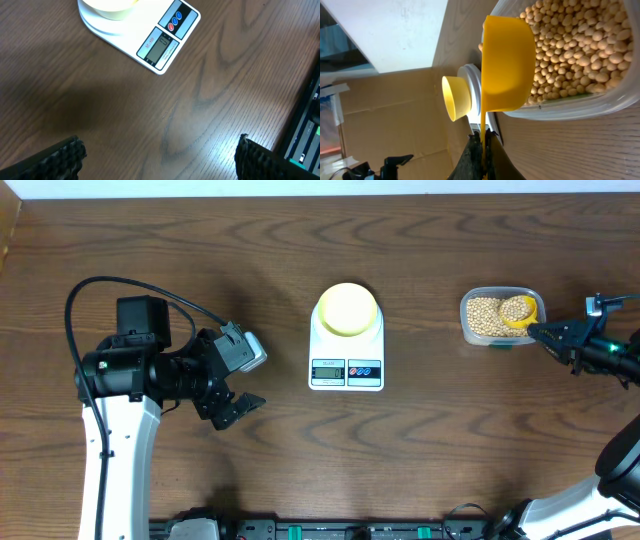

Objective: Scoop item into bowl and weigh 50g on scale
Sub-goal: 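Lift the filled scoop out of the tub with the right gripper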

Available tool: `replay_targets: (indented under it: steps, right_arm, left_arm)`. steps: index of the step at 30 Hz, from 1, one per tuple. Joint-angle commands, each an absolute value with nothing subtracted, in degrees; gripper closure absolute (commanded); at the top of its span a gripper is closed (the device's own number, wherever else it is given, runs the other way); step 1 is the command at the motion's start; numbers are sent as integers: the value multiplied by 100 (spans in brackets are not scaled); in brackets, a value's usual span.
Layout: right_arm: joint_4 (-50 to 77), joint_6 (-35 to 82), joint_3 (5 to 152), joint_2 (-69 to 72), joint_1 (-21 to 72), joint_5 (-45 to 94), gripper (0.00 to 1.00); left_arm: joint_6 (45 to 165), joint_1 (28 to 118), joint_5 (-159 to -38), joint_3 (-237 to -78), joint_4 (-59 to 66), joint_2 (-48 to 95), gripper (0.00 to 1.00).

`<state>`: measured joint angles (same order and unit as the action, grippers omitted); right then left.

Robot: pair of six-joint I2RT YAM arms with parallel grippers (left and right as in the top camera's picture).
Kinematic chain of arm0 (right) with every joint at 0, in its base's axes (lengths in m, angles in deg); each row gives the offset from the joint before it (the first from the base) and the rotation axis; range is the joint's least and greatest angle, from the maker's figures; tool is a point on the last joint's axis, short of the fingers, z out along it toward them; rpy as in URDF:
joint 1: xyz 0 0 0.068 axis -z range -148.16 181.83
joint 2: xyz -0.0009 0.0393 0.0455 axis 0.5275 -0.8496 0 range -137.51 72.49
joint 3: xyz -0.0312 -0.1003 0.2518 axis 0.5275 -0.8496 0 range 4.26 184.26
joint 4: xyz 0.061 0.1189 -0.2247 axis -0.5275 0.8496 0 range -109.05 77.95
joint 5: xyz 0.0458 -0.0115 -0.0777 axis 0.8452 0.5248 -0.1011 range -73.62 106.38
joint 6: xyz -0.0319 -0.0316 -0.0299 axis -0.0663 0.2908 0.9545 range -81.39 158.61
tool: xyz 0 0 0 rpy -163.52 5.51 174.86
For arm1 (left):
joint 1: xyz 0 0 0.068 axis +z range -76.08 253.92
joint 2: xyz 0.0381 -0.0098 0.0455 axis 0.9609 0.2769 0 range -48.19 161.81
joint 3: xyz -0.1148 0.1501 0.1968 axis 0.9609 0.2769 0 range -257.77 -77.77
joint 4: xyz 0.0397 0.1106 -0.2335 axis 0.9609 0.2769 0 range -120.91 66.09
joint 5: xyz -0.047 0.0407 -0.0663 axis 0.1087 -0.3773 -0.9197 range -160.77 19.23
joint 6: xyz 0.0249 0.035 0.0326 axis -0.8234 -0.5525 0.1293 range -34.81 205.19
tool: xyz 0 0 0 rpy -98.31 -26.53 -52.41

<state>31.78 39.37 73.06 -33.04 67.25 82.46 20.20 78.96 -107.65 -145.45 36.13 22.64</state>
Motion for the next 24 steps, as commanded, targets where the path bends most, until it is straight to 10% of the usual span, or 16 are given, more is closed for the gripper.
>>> replay_targets:
  steps: [1, 24]
  right_arm:
    - [3250, 4146, 7279, -3359, 6765, 8616, 99]
    - [3908, 5008, 7279, -3359, 6406, 9204, 99]
  left_arm:
    - [1924, 7883, -10737, -14495, 3626, 2244, 2]
    - [1924, 7883, -10737, -14495, 3626, 2244, 2]
